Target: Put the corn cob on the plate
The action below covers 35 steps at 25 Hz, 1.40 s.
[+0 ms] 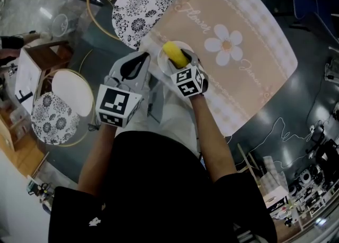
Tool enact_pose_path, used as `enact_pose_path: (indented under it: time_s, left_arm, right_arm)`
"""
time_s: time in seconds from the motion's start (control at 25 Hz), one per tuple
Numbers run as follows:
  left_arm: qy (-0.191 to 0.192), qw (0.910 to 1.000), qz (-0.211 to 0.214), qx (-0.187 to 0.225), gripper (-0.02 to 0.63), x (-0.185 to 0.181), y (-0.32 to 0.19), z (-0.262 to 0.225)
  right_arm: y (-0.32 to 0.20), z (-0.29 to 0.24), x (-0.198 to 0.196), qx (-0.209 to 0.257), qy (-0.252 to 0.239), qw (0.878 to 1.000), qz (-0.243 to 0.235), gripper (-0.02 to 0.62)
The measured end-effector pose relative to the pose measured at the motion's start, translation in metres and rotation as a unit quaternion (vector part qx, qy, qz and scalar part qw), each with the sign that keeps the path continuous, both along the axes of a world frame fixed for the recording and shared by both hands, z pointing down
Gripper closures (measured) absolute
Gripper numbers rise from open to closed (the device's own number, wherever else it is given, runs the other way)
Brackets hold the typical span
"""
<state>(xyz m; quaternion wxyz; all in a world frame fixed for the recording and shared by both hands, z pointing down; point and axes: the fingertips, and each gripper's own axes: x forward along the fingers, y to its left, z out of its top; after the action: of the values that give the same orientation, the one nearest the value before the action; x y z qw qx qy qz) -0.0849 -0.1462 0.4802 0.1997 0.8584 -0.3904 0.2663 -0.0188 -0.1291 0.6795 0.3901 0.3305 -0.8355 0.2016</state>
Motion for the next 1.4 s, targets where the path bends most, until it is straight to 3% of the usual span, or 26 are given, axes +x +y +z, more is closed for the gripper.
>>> enact_pose_path:
  time_s: [0.92, 1.08, 1.28, 1.4]
  left_arm:
    - [0.01, 0.9999, 0.002, 0.009, 0.6, 0.007, 0.002, -0.013]
    - [0.015, 0.9998, 0.006, 0.013, 0.6, 0.011, 0.002, -0.017]
    - [0.066, 0.9974, -0.024, 0.018, 0.6, 0.013, -0.006, -0.04]
    - [0.07, 0.9967, -0.015, 0.037, 0.601, 0.02, -0.009, -0.057]
  right_arm:
    - [-0.002, -0.034, 0.008, 0.029, -0.019, 0.999, 0.008, 0.351]
    - [-0.007, -0.052, 0.016, 0.051, -0.029, 0.998, 0.02, 0.385]
    - [-0.021, -0.089, 0.033, 0.092, -0.035, 0.994, 0.052, 0.444]
    - [-0.029, -0.118, 0.044, 0.122, -0.049, 0.989, 0.072, 0.471]
